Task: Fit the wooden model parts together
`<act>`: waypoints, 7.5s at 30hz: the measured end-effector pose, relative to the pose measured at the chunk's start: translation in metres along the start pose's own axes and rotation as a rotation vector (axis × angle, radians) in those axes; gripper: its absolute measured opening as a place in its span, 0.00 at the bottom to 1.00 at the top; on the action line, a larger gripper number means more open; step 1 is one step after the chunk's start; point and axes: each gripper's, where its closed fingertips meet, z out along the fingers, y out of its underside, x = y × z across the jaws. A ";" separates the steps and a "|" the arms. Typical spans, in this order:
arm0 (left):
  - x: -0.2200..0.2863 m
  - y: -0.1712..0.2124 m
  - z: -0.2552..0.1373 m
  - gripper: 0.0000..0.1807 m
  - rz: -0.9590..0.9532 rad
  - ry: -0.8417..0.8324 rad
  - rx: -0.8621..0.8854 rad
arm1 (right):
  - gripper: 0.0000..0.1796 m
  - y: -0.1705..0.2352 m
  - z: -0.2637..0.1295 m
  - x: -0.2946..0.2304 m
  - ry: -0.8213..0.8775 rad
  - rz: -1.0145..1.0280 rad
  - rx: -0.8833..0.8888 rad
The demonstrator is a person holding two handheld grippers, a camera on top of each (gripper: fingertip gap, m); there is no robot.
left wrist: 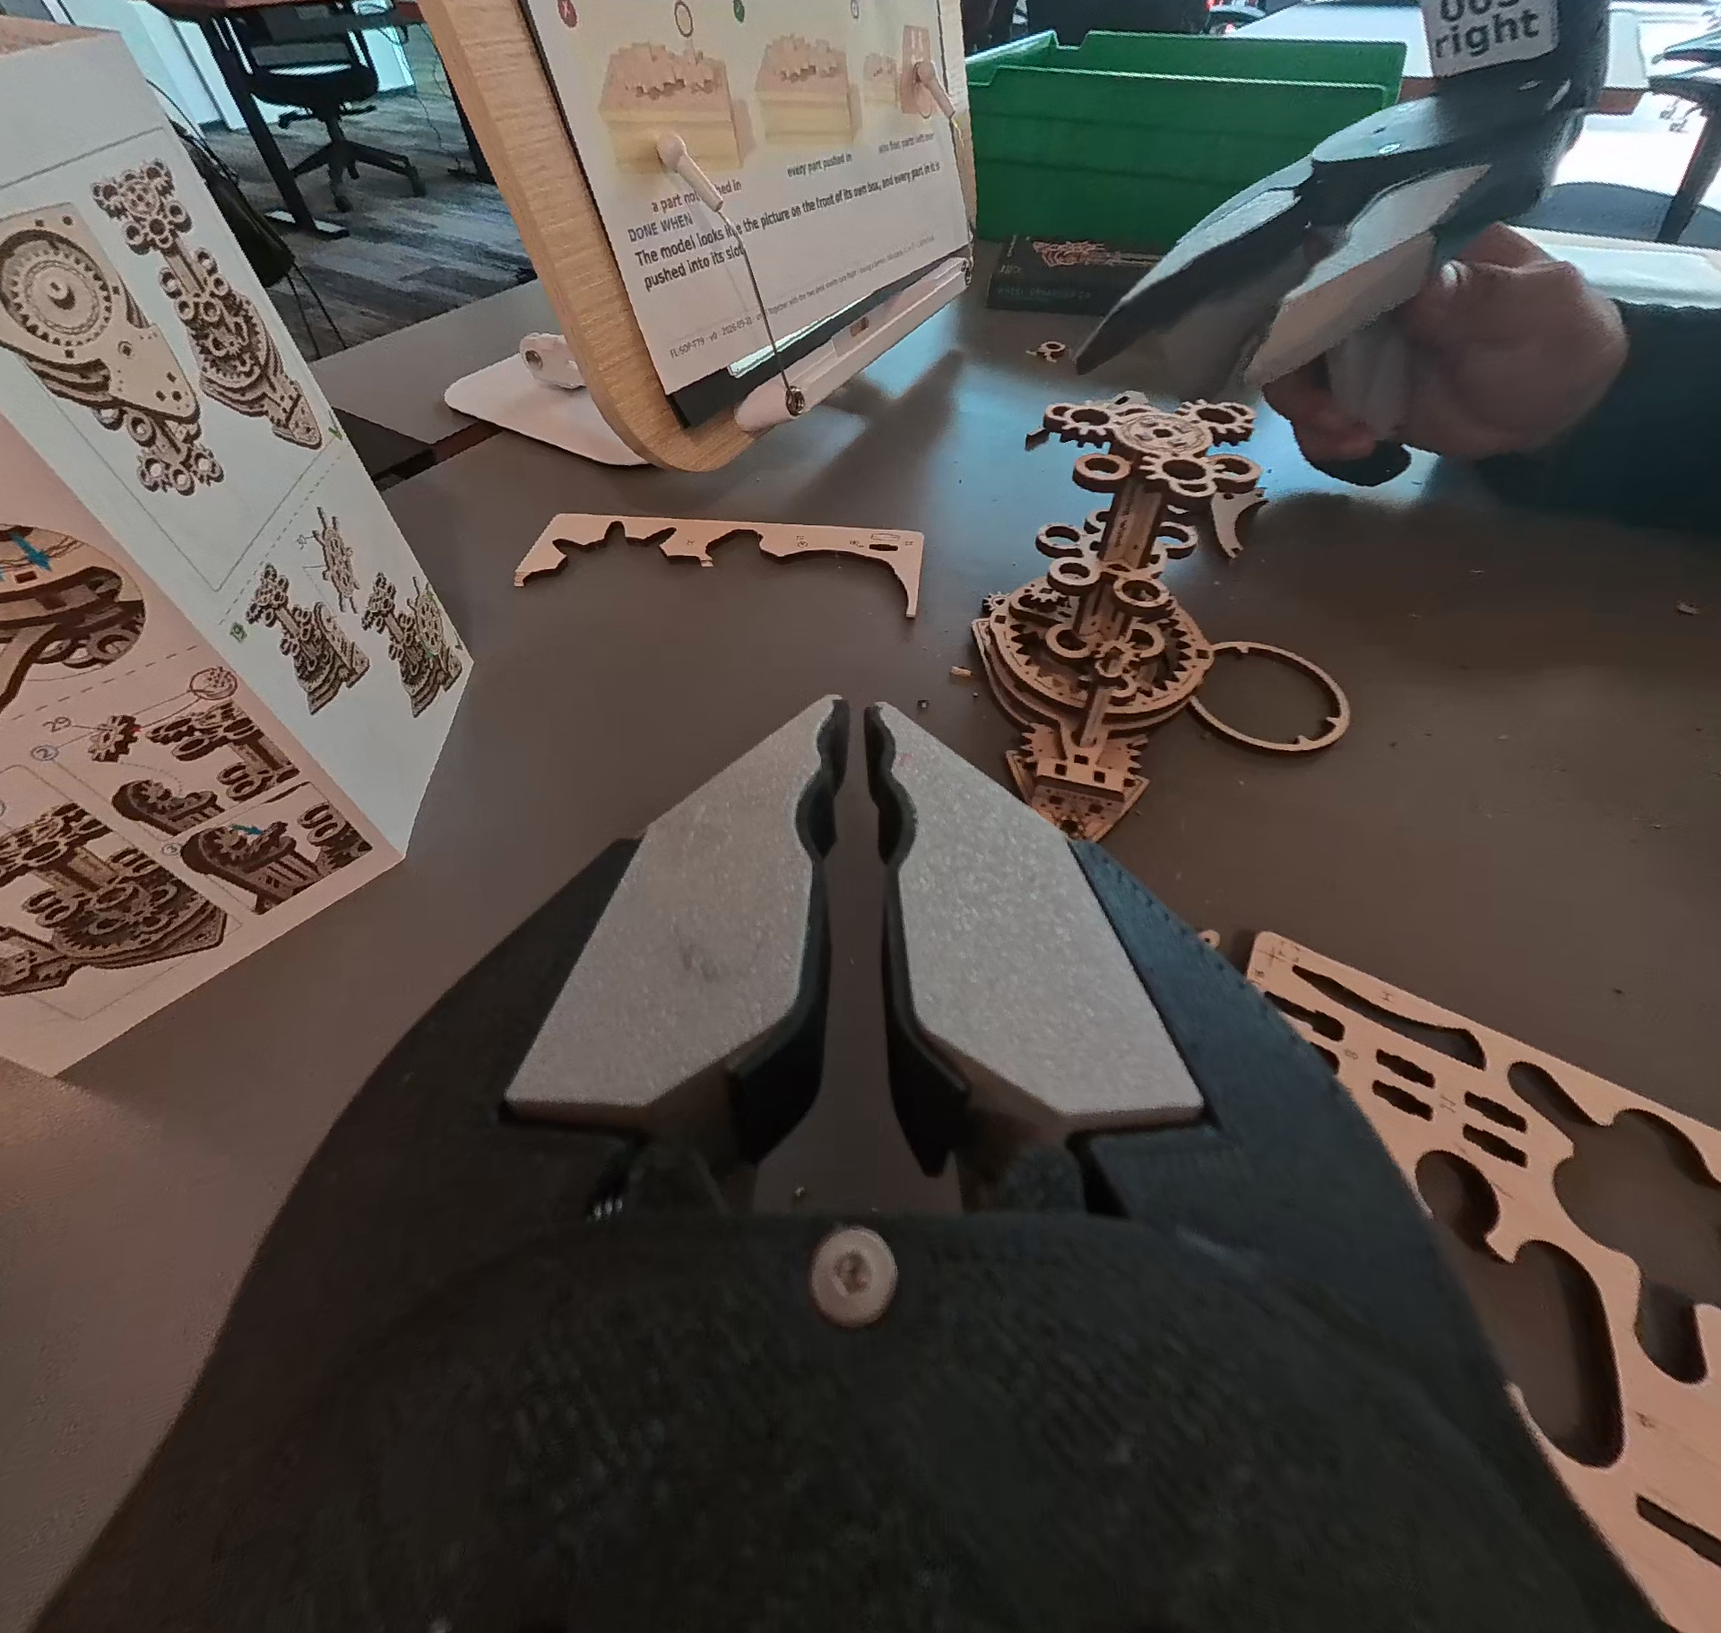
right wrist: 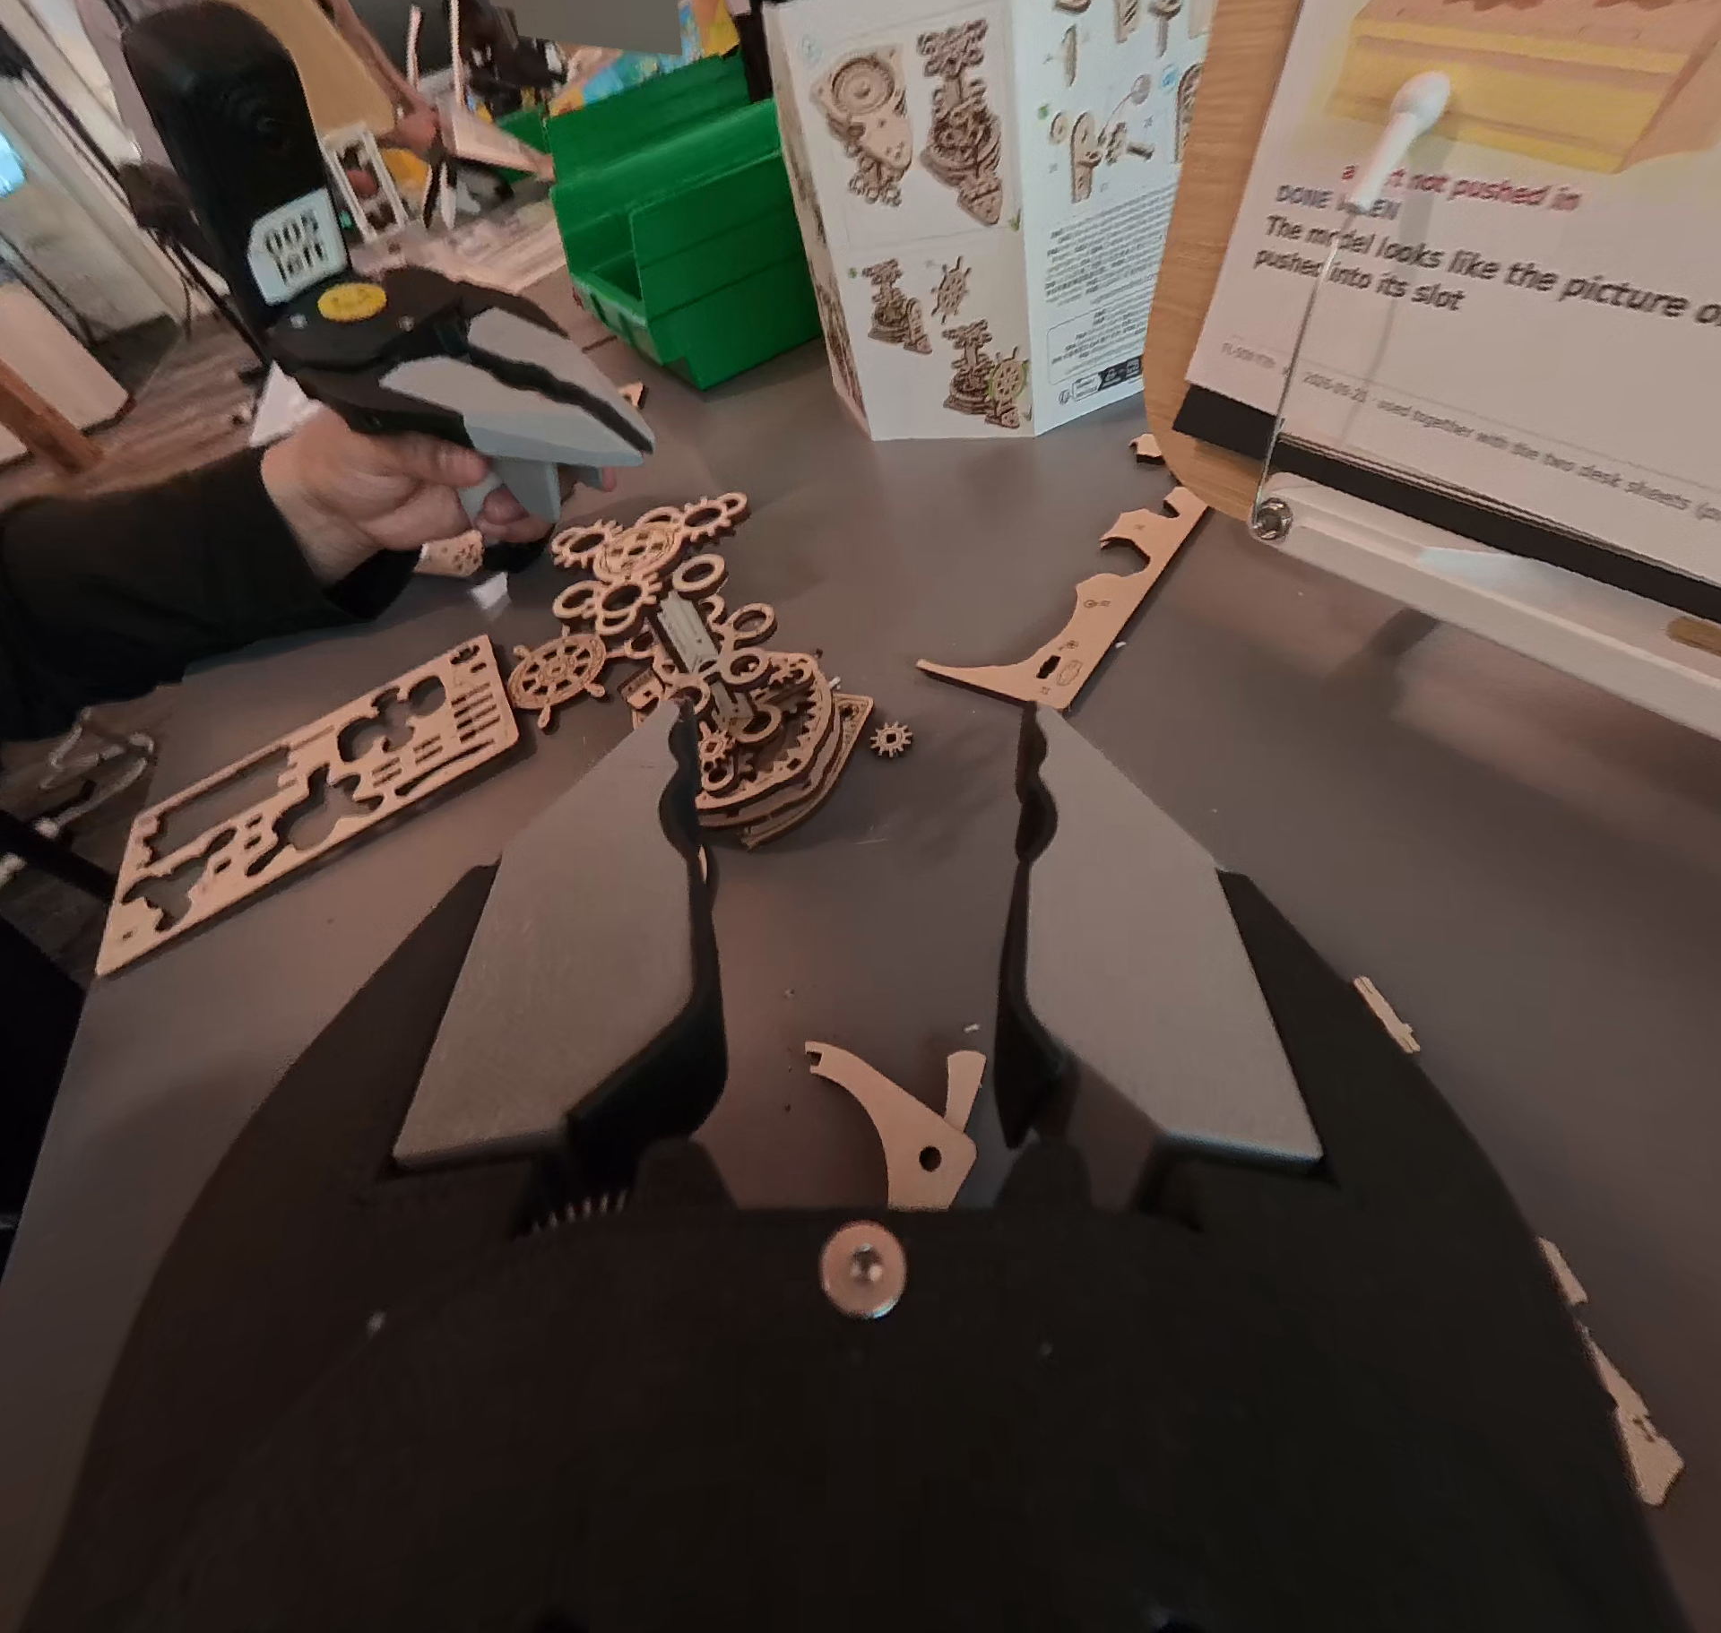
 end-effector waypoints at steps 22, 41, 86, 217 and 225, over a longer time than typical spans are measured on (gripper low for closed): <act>0.003 0.001 0.001 0.00 0.013 0.015 -0.006 | 0.28 0.016 0.004 -0.002 0.055 -0.162 -0.128; 0.067 0.049 0.048 0.16 0.273 0.177 -0.387 | 0.34 0.048 0.061 -0.035 0.017 -0.275 -0.363; 0.002 0.059 0.013 0.12 0.284 -0.020 -0.397 | 0.39 0.025 -0.037 0.089 0.739 -0.296 -0.386; -0.036 0.054 0.009 0.10 0.220 -0.250 -0.389 | 0.33 0.032 -0.025 0.071 0.610 -0.241 -0.377; -0.036 0.054 0.009 0.10 0.219 -0.250 -0.387 | 0.32 0.031 -0.025 0.072 0.617 -0.240 -0.374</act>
